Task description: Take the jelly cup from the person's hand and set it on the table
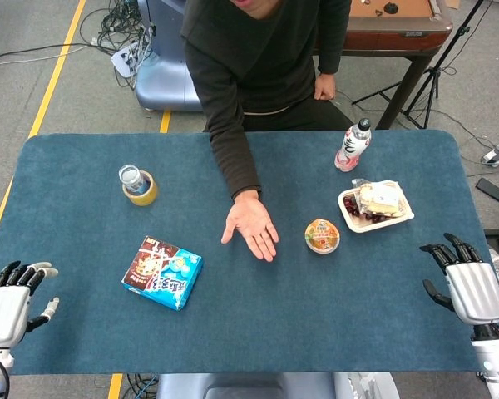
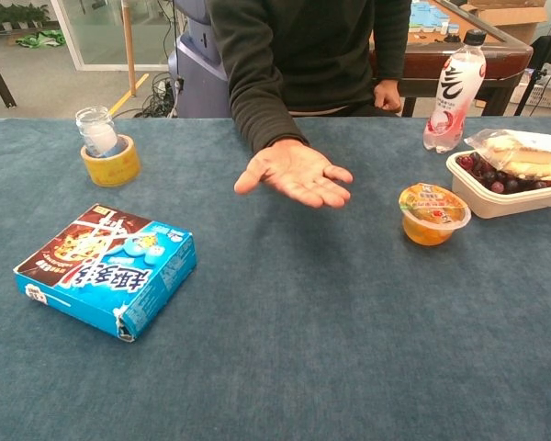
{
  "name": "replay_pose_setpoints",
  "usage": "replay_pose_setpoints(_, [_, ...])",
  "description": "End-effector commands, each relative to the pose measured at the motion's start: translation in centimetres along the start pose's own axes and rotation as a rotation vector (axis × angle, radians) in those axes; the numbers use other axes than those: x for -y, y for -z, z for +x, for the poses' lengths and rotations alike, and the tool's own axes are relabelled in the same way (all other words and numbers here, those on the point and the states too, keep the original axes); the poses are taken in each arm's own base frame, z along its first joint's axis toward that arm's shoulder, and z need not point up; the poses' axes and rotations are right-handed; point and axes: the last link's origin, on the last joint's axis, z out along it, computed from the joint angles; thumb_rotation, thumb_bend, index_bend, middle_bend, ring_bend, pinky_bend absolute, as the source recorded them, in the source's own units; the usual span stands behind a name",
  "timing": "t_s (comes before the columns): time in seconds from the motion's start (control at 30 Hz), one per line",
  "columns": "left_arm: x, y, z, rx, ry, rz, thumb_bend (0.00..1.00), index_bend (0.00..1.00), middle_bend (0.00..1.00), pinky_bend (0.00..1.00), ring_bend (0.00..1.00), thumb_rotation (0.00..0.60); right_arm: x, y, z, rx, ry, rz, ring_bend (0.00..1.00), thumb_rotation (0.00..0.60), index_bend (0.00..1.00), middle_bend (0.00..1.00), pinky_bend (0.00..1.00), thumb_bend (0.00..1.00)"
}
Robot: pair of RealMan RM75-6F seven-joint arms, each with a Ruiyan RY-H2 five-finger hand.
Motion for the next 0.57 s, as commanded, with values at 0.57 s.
replay_pose_setpoints(0.57, [-0.31, -0.13, -0.21, 0.004, 0.020, -0.022, 0.30, 0.19, 0.14, 0.00, 0.13, 0.600, 0.53, 0.92, 0.19, 0.012, -0.018, 0.029, 0.07, 0.600, 0.25, 0.19, 0.23, 0.25])
